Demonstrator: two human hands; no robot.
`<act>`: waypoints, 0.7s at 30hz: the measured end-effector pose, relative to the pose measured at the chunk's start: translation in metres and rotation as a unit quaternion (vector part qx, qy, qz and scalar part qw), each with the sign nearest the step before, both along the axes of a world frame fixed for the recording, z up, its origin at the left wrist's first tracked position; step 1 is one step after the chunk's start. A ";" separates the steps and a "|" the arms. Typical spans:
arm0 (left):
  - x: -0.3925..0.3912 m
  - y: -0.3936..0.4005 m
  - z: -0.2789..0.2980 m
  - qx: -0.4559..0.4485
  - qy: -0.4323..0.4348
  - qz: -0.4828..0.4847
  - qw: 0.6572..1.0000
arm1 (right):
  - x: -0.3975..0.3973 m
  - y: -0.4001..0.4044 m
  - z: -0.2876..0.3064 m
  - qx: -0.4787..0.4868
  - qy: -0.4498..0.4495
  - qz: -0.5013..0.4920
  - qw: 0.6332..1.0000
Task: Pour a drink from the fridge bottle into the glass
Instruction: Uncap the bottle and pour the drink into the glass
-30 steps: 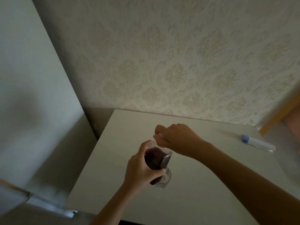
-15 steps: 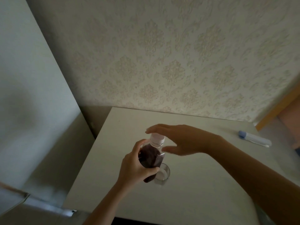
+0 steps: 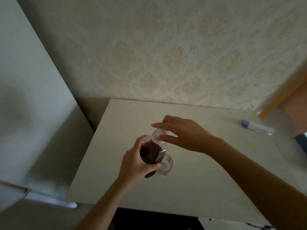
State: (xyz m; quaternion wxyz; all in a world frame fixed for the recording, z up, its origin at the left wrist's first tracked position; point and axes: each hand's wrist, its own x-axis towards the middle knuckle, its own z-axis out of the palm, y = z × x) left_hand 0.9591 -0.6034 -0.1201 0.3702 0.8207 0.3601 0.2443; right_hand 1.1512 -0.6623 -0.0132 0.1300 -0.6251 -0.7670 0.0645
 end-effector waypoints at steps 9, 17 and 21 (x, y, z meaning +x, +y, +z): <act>-0.013 -0.009 -0.032 -0.041 0.002 0.023 0.999 | 0.017 -0.042 -0.097 0.050 0.390 -0.208 0.896; -0.019 -0.010 -0.057 -0.071 0.019 0.029 0.997 | 0.029 -0.070 -0.196 -0.059 0.445 -0.371 0.812; -0.020 -0.010 -0.066 -0.089 0.024 0.039 0.995 | 0.031 -0.076 -0.235 -0.097 0.403 -0.409 0.813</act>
